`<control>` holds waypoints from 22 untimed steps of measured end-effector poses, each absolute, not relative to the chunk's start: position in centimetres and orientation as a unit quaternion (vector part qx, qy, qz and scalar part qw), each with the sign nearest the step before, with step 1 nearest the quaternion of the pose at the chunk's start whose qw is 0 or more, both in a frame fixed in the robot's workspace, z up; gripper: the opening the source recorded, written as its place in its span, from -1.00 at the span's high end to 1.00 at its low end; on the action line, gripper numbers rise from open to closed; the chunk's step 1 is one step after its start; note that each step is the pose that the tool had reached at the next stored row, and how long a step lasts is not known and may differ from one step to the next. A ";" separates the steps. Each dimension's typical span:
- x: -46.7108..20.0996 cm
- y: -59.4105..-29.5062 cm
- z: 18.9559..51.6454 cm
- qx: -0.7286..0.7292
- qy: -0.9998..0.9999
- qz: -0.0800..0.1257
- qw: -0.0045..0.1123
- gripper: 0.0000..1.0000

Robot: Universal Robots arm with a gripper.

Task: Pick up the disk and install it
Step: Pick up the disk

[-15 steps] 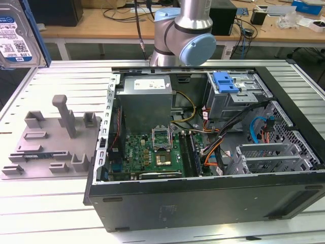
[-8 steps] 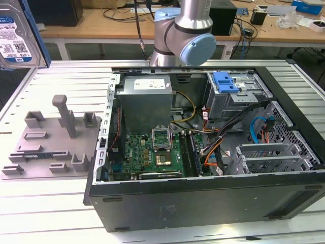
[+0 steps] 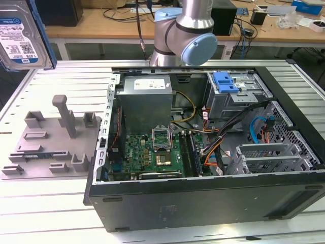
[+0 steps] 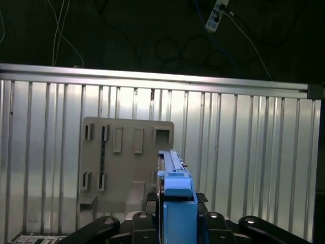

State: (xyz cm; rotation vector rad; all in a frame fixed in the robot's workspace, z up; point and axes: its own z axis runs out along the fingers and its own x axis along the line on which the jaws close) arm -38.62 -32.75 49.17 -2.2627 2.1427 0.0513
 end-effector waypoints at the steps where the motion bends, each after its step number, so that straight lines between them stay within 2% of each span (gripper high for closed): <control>1: -38.2 -33.0 49.2 -0.726 0.687 0.017 0.012 0.27; 22: -31.5 -37.8 49.7 -0.726 0.687 0.020 0.008 0.27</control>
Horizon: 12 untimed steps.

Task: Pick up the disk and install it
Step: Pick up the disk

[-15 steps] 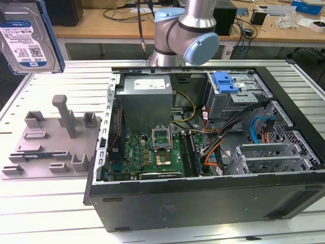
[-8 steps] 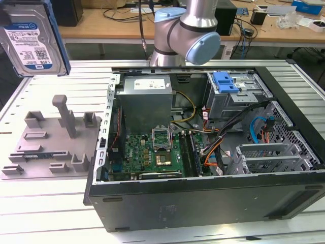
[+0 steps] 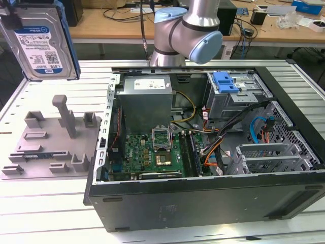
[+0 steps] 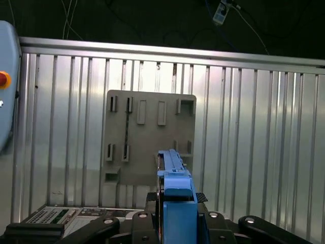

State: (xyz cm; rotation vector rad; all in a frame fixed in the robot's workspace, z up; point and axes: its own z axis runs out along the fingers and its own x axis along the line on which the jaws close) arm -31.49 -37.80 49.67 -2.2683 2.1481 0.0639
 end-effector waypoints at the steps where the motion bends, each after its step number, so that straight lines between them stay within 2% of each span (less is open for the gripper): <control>1: -31.2 -38.0 49.7 -0.726 0.687 0.021 0.008 0.27; 12: -27.7 -40.2 49.9 -0.726 0.688 0.023 0.006 0.27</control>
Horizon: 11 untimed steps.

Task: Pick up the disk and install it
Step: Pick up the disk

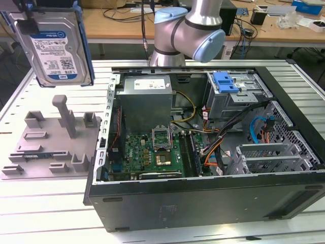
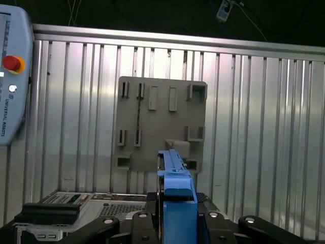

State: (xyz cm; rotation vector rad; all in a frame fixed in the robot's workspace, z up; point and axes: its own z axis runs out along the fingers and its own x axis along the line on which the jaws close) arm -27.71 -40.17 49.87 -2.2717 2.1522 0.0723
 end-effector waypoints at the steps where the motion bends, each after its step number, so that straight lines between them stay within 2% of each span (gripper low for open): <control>1: -27.4 -40.4 49.9 -0.726 0.687 0.023 0.006 0.27; 11: -23.6 -42.6 50.1 -0.726 0.688 0.026 0.003 0.27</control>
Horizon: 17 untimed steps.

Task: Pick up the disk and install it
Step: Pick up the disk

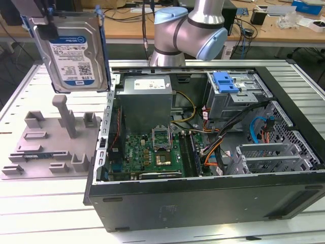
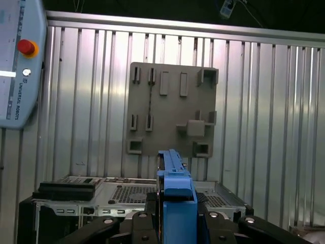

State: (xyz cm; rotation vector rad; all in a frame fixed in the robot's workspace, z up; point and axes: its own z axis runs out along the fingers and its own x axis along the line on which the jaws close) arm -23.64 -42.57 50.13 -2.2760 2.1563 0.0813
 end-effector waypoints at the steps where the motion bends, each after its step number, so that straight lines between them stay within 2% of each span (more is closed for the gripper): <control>1: -23.1 -42.9 50.2 -0.726 0.687 0.026 0.002 0.27; 17: -14.5 -47.4 50.2 -0.725 0.688 0.031 -0.002 0.27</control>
